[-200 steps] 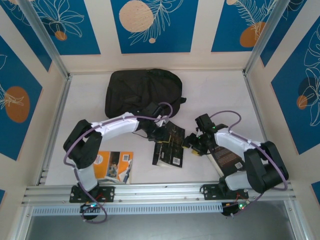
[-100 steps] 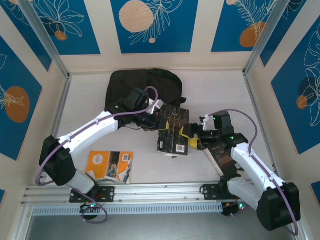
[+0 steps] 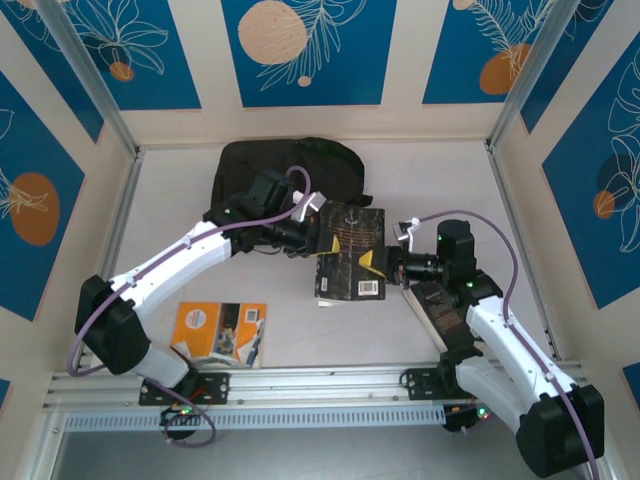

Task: Pack the student bag
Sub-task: Pass the book.

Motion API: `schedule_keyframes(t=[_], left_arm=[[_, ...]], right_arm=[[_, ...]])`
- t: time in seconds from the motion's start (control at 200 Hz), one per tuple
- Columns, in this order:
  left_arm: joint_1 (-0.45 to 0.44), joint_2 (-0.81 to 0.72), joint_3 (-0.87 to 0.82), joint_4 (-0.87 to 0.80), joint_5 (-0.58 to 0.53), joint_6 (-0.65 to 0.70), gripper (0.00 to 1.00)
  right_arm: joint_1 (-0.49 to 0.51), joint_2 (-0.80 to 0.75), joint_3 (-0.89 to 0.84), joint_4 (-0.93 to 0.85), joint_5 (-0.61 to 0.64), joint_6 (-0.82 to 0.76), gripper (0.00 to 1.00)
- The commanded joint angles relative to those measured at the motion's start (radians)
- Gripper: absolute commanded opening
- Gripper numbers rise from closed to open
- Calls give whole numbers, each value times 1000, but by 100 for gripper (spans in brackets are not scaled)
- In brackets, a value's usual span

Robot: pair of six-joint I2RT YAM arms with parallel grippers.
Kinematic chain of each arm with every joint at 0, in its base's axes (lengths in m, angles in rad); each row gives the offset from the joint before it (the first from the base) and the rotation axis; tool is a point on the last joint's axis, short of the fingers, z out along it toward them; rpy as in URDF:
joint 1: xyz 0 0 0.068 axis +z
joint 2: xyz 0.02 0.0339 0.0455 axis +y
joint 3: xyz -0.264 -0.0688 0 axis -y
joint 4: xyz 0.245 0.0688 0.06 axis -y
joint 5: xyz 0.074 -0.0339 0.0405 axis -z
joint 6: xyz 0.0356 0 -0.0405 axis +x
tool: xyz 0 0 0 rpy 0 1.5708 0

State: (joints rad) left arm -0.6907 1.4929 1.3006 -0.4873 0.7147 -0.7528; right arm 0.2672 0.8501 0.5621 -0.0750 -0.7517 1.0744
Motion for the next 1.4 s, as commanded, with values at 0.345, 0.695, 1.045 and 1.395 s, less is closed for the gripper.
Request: schedule_keyframes(t=[0.345, 0.695, 1.045, 1.395], left_arm=[[69, -69, -56, -16, -14, -19, 86], [69, -29, -53, 90, 160, -72, 88], [68, -58, -117, 425, 273, -279, 77], [71, -77, -116, 428, 259, -264, 31]], right_arm=[[-1, -108, 88, -106, -53, -59, 0], [-32, -94, 156, 103, -133, 117, 0], [-45, -79, 141, 172, -123, 173, 0], [-58, -80, 182, -199, -28, -38, 0]])
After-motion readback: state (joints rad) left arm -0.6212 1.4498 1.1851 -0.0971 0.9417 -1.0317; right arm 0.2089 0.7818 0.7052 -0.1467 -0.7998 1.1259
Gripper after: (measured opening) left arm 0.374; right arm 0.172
